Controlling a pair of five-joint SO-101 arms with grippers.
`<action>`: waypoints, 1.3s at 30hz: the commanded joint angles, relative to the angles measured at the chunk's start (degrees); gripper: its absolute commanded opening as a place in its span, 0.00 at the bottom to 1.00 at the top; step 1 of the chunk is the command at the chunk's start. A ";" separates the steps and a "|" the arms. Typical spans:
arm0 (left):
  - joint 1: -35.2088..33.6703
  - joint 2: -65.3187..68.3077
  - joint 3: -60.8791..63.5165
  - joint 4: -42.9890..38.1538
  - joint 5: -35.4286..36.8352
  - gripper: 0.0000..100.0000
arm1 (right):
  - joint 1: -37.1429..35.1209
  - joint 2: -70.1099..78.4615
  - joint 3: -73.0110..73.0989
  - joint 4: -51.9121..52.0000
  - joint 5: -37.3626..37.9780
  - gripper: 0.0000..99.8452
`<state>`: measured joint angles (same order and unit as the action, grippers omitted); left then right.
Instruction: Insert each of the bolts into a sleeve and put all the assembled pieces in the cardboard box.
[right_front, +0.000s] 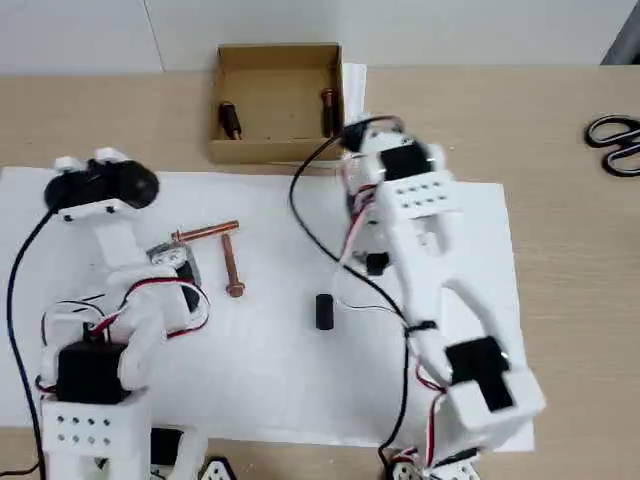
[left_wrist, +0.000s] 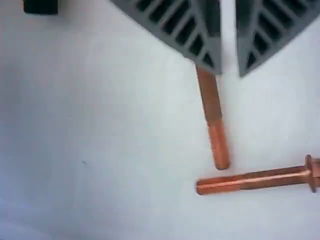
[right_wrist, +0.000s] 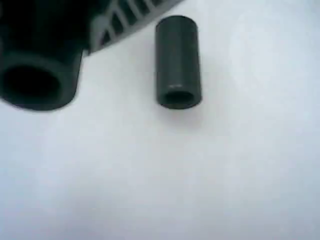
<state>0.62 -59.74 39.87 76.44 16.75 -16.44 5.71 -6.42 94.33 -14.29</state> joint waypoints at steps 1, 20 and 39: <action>3.16 0.18 -0.31 -1.23 -5.63 0.01 | 5.93 -5.93 -2.02 1.80 4.04 0.00; -4.92 37.01 -28.79 5.45 -10.20 0.01 | 21.49 -15.52 8.00 3.91 23.30 0.00; -2.02 58.55 -52.00 23.21 7.82 0.01 | 20.97 -29.67 23.82 1.10 23.30 0.00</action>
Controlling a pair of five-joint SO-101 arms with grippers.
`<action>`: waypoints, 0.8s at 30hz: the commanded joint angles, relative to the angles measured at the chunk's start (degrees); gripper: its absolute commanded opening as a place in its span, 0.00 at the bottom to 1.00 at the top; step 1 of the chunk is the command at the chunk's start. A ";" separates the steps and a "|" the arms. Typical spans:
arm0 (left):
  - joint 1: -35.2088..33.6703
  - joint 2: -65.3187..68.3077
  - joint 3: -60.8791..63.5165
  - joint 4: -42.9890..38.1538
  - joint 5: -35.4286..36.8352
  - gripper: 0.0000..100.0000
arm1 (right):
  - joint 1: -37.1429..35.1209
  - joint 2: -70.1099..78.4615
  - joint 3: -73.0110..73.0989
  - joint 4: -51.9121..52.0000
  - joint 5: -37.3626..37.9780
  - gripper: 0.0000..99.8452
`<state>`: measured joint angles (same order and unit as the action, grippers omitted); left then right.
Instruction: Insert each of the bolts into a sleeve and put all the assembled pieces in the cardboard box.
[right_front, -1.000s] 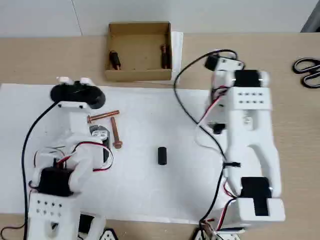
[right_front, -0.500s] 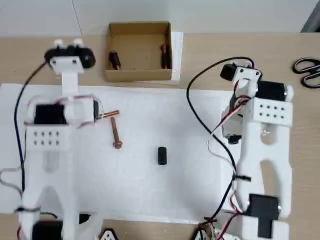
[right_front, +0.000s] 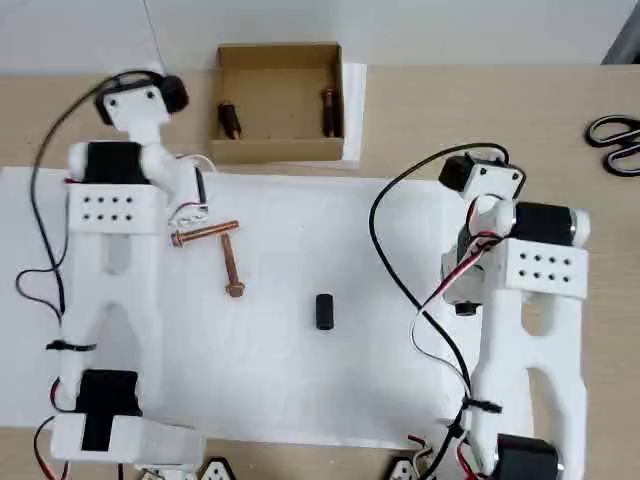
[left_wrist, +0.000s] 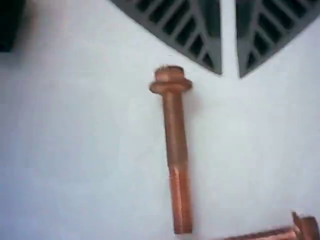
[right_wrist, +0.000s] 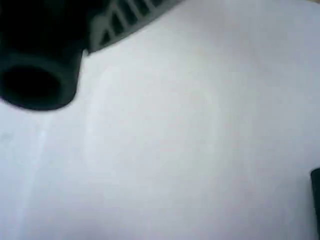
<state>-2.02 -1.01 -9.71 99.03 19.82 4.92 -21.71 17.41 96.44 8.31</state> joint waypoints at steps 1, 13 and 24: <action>0.97 -0.18 -2.51 0.44 7.30 0.01 | -0.40 -2.24 0.00 -1.01 0.70 0.00; 2.37 0.44 1.98 -13.10 42.73 0.01 | -0.40 -2.33 0.00 -1.10 0.70 0.00; 3.52 4.22 4.00 -17.85 46.77 0.01 | -0.40 -2.33 0.09 -0.92 0.79 0.00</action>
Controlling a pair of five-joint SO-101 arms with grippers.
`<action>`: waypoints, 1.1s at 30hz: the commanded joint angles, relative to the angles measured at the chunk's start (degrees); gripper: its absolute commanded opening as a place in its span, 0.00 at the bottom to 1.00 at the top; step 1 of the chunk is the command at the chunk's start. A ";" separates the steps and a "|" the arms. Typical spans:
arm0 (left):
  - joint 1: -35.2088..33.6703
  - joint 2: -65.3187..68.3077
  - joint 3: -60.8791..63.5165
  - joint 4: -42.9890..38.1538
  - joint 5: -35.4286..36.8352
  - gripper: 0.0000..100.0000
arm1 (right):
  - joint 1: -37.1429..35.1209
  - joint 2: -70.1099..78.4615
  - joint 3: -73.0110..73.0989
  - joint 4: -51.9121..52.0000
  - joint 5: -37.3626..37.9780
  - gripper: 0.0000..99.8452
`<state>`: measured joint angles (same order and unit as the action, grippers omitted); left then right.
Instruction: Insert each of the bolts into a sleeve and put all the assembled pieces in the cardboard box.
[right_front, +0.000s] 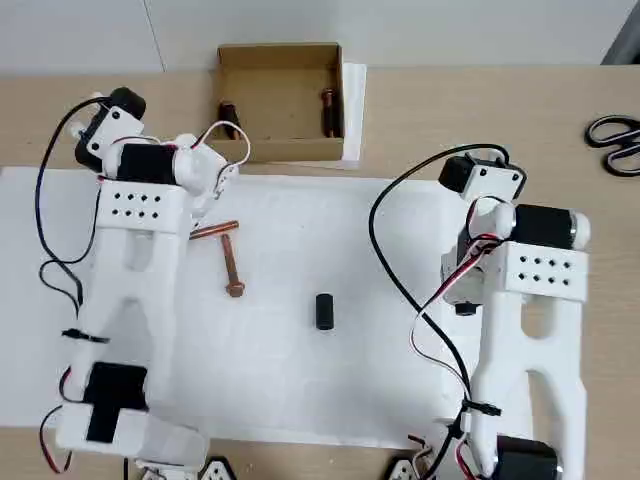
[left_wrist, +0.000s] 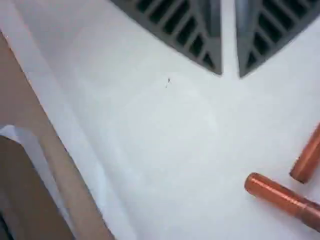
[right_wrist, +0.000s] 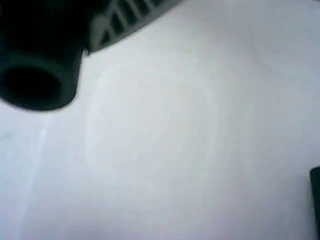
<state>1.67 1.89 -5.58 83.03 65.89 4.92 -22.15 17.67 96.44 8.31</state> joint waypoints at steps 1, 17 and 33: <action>-0.35 2.90 -0.13 -2.02 0.70 0.01 | -0.40 -1.89 -0.18 -0.92 0.79 0.00; -0.26 19.43 -0.40 -5.63 5.63 0.15 | -0.48 -1.71 -0.18 -1.10 5.27 0.00; -3.78 19.96 -0.22 -9.32 12.84 0.20 | -0.40 5.23 -1.85 -1.80 5.27 0.00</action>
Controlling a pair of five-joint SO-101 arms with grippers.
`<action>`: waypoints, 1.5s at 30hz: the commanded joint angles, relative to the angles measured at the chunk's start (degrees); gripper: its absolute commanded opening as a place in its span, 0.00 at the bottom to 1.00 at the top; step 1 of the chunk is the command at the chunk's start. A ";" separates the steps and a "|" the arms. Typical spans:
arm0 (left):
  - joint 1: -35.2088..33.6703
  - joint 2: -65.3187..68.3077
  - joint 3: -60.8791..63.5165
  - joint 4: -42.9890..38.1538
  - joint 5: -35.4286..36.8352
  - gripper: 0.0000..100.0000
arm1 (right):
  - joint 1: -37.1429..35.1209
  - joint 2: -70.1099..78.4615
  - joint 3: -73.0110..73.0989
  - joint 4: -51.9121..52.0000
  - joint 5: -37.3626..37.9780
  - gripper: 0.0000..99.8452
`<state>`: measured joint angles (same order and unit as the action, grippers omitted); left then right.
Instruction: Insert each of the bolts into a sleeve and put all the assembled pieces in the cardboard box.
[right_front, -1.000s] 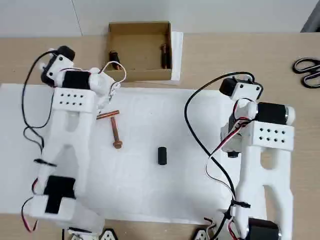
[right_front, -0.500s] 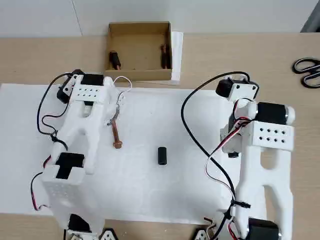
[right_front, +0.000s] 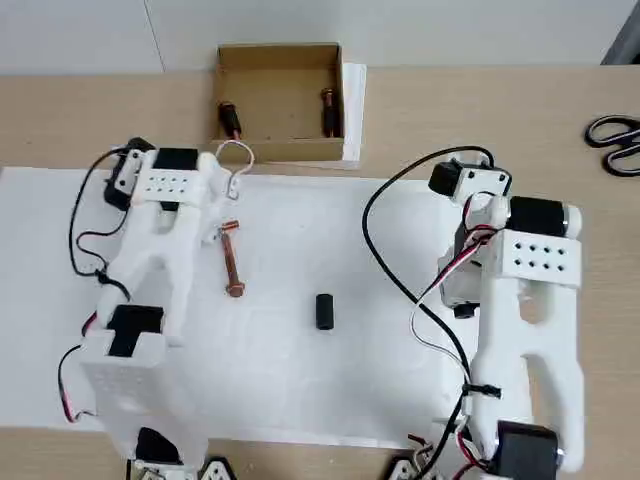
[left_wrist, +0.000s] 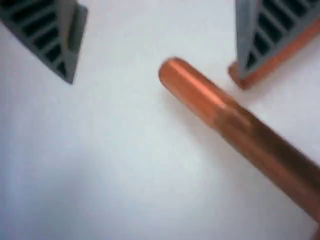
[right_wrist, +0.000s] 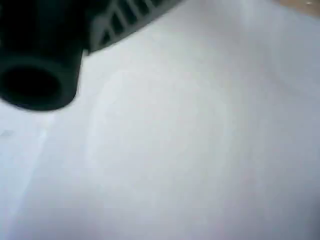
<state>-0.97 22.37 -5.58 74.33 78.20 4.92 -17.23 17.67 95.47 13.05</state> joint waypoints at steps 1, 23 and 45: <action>-1.58 -0.53 -0.13 -0.53 0.53 0.20 | -0.40 0.75 -2.46 -0.84 0.53 0.00; -5.19 9.14 -0.40 -0.62 0.53 0.20 | -0.40 6.55 -9.41 -0.31 0.53 0.00; -8.70 6.33 -1.71 3.34 0.18 0.20 | -0.40 6.64 -9.32 -0.40 0.53 0.00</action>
<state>-7.82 30.11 -6.81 75.03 78.20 4.92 -10.37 10.90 95.47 13.05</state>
